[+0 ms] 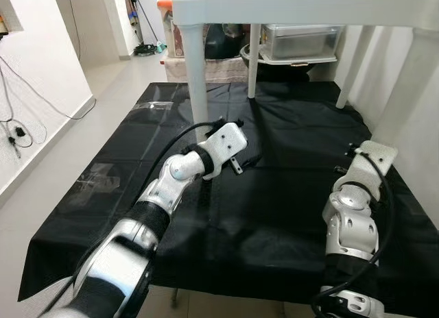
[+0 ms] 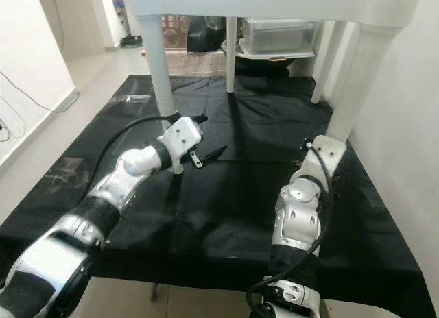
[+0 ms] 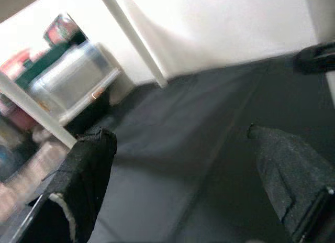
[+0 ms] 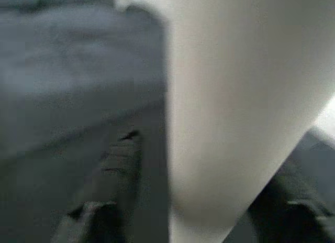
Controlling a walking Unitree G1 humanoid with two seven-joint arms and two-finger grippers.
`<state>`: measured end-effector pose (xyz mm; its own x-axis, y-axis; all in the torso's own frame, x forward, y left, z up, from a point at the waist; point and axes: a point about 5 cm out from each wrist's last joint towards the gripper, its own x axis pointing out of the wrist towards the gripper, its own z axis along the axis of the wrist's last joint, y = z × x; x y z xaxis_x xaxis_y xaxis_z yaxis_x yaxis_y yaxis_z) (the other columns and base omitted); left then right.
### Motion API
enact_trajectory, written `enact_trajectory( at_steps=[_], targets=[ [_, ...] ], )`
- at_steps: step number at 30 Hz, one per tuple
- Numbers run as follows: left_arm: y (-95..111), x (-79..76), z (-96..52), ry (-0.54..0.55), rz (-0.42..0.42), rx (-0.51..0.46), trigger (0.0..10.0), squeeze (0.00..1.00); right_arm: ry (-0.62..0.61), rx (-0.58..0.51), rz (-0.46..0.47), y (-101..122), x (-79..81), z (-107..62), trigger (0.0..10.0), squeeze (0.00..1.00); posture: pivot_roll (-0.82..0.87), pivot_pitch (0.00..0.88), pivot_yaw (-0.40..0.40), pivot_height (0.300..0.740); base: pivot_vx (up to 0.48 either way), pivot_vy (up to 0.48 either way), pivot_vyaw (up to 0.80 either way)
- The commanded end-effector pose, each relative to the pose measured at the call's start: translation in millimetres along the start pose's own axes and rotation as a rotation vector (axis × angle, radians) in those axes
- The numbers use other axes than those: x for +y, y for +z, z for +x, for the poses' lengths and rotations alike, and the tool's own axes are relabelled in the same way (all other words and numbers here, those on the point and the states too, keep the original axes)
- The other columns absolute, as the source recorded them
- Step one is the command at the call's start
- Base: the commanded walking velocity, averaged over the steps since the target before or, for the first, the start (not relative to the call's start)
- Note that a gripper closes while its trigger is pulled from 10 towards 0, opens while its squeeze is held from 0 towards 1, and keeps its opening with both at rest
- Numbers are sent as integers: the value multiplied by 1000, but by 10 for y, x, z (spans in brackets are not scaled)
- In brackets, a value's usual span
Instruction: Building children table
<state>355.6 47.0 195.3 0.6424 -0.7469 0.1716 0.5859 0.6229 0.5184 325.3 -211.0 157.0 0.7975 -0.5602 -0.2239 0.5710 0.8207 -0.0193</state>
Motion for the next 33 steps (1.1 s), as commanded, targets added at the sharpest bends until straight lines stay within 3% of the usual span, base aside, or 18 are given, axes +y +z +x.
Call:
enact_trajectory(
  at_steps=[1, 3, 5, 6, 7, 8, 9, 13, 19, 22, 33],
  targets=[
    [-73, -41, -60, 4, -23, 39, 10000, 0, 81, 10, -1, -21, 136, -46, 10000, 1000, 184, 0, 13, 740, 0, 0, 0],
    [-163, -168, -216, 41, -68, 69, 10000, 0, 110, -23, -9, -9, 143, -81, 10000, 1000, 176, 0, 5, 740, 0, 0, 0],
    [-163, -168, -216, 41, -68, 69, 10000, 0, 110, -23, -9, -9, 143, -81, 10000, 1000, 176, 0, 5, 740, 0, 0, 0],
    [-223, -221, -305, 70, -90, 95, 10000, 0, 121, -45, -12, -12, 128, -115, 10000, 1000, 173, 0, 4, 740, 0, 0, 0],
    [-276, -271, -396, 101, -126, 124, 10000, 0, 140, -76, -34, -15, 105, -160, 10000, 694, 170, 0, -1, 740, 0, 0, 0],
    [-276, -271, -396, 101, -126, 124, 10000, 0, 140, -76, -34, -15, 105, -160, 10000, 694, 170, 0, -1, 740, 0, 0, 0],
    [-329, -326, -498, 127, -152, 153, 10000, 0, 168, -117, -64, -25, 74, -223, 10000, 0, 164, 0, -4, 740, 0, 0, 0],
    [-401, -490, -739, 159, -244, 220, 10000, 0, 250, -187, -92, -131, -49, -456, 10000, 0, 155, 0, -7, 740, 0, 0, 0],
    [-387, -668, -903, 161, -316, 283, 10000, 0, 351, -179, -70, -350, -95, -705, 10000, 0, 144, 0, -12, 740, 0, 0, 0],
    [-416, -747, -933, 165, -346, 306, 10000, 0, 415, -169, -48, -452, -59, -829, 10000, 0, 132, 0, -14, 740, 0, 0, 0],
    [-424, -870, -903, 164, -375, 347, 10000, 0, 532, -122, -39, -695, 7, -1013, 10000, 0, 114, 0, -25, 740, 0, 0, 0]
  ],
)
